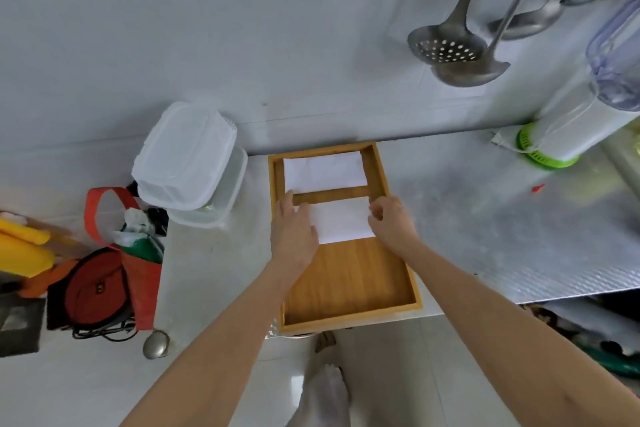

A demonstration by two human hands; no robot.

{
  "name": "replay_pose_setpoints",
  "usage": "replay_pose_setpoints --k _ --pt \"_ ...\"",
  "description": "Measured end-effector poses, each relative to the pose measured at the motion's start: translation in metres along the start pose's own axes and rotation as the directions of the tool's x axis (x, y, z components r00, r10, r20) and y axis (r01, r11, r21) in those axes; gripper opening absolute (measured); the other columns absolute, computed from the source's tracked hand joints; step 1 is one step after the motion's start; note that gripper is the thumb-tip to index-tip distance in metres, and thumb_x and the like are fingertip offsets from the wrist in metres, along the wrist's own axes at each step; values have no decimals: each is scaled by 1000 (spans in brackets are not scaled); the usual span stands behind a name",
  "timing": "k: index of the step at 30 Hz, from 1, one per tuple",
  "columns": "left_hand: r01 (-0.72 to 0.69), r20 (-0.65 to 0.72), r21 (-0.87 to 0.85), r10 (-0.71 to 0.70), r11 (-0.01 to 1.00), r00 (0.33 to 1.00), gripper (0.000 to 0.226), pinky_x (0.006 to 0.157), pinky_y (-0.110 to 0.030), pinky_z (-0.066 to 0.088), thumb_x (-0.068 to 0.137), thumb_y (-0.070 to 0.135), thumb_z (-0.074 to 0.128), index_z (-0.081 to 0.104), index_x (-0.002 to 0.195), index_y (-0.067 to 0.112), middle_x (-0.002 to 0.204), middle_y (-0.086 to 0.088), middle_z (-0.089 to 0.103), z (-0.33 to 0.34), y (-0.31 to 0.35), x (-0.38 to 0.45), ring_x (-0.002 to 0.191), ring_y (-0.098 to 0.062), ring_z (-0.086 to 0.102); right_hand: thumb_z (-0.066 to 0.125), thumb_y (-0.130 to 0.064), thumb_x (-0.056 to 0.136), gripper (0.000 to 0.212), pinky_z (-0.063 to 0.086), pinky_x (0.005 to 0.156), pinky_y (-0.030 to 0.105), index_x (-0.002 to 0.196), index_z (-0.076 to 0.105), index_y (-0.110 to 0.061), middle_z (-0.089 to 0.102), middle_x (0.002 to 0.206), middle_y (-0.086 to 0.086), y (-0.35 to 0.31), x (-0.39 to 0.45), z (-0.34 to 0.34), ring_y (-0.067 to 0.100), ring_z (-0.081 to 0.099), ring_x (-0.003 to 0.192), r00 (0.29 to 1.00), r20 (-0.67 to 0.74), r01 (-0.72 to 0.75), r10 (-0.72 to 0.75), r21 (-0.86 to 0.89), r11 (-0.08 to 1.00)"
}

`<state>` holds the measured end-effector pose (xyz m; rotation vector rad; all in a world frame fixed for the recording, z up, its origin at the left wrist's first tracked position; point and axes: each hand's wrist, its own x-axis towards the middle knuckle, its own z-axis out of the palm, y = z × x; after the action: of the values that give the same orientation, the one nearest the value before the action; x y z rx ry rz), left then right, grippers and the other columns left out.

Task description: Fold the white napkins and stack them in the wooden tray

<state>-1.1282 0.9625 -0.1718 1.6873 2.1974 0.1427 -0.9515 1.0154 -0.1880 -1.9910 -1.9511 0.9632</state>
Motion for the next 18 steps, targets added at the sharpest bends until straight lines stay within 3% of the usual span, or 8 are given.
replay_pose_setpoints --k 2,4,6,9,13,16,18 --pt "-131 -37 19 131 991 991 36 106 -30 40 97 24 52 50 132 21 144 -1 41 -7 23 -3 132 -18 41 51 -15 95 17 49 79 25 110 60 -13 58 112 3 8 -11 -14 15 56 92 998 -64 -14 19 77 997" --pt "-228 9 -31 228 973 974 27 90 -25 48 98 26 49 56 123 21 125 2 59 -11 56 -9 113 -15 57 50 -16 95 16 46 74 25 106 61 -10 62 103 5 26 -29 -33 18 58 89 997 -54 -48 53 105 993" --pt "-280 104 -71 286 957 952 21 77 -25 47 99 28 46 61 111 20 108 3 65 -6 96 -25 98 -15 61 52 -14 93 16 42 73 27 102 64 -7 66 99 10 59 -56 -55 27 61 92 994 -46 -94 100 119 988" --pt "-421 248 -66 423 905 871 20 75 -35 51 98 24 45 63 101 16 100 -3 66 20 165 -59 92 -23 62 55 -14 90 13 41 72 30 95 66 -8 68 96 13 125 -115 -91 30 62 93 962 -137 -214 237 160 964" --pt "-653 347 -28 620 757 704 19 78 -32 48 94 24 48 65 99 18 104 -6 67 66 268 -139 99 -29 62 53 -12 90 14 41 66 31 82 63 -7 66 83 11 227 -234 -139 31 63 85 849 -311 -353 427 268 896" --pt "-803 417 -8 732 596 539 21 75 -33 46 94 25 44 64 101 21 106 -3 66 100 347 -227 98 -28 62 50 -11 91 19 46 69 35 85 63 1 68 85 15 305 -346 -169 35 63 86 707 -420 -445 569 361 820" --pt "-886 462 -16 790 463 404 22 74 -33 44 96 24 43 63 105 19 108 -3 65 126 394 -294 98 -27 61 51 -14 92 17 46 73 31 91 67 -7 69 92 9 351 -425 -180 30 64 90 587 -475 -496 655 428 755"
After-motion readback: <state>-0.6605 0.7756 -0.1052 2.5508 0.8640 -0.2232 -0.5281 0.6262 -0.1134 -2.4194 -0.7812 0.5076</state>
